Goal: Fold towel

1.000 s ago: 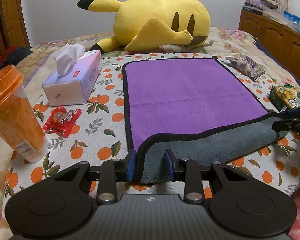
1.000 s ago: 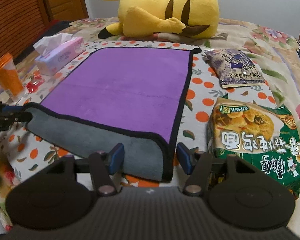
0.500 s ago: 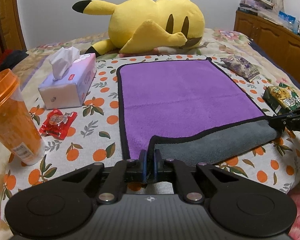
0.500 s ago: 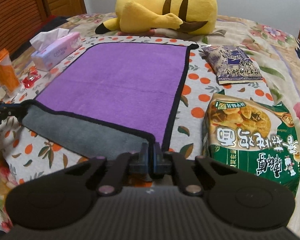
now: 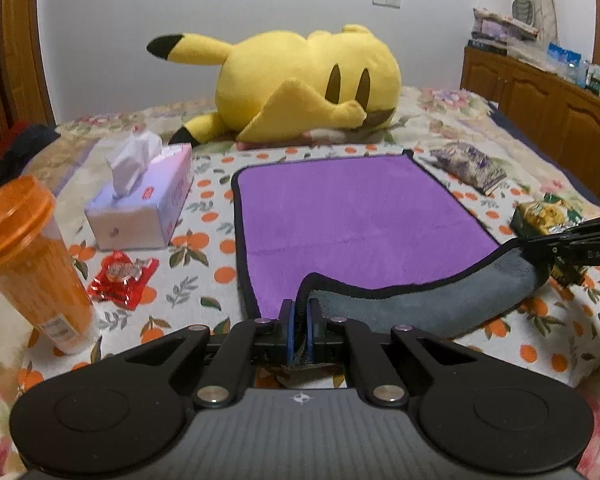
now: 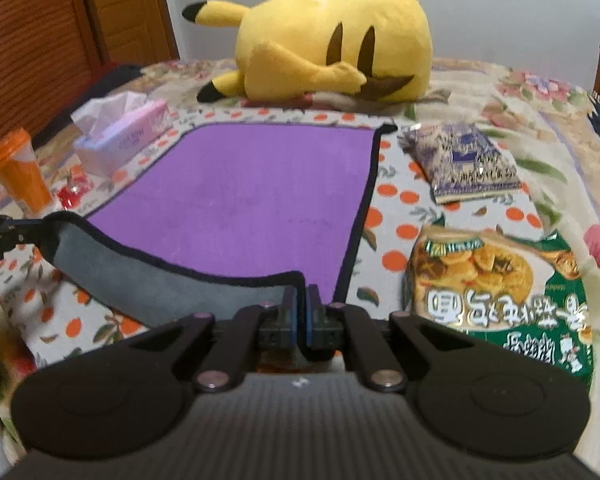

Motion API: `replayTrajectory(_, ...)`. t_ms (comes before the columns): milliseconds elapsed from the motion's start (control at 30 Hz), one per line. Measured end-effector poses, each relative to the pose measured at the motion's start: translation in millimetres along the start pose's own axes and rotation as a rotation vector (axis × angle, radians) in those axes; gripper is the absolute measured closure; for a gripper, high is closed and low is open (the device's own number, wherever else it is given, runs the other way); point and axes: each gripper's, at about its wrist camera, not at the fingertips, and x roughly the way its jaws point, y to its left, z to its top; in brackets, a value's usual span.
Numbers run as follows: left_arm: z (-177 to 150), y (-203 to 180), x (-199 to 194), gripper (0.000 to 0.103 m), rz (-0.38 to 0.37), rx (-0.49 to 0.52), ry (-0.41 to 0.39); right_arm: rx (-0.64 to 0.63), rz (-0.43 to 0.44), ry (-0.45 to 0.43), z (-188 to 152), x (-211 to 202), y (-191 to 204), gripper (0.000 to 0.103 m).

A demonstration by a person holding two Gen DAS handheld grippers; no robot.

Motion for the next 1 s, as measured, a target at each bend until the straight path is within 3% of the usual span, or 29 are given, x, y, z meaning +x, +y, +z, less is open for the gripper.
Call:
replayTrajectory(433, 12, 1, -10, 0.097, 0.002, -0.012, -0.071, -0.015, -0.004, -0.087, 13, -8, -5, 0.098)
replayTrajectory(1000, 25, 6, 7, 0.097, 0.006, -0.01, -0.092, -0.061, -0.005, -0.139, 23, 0, -7, 0.098)
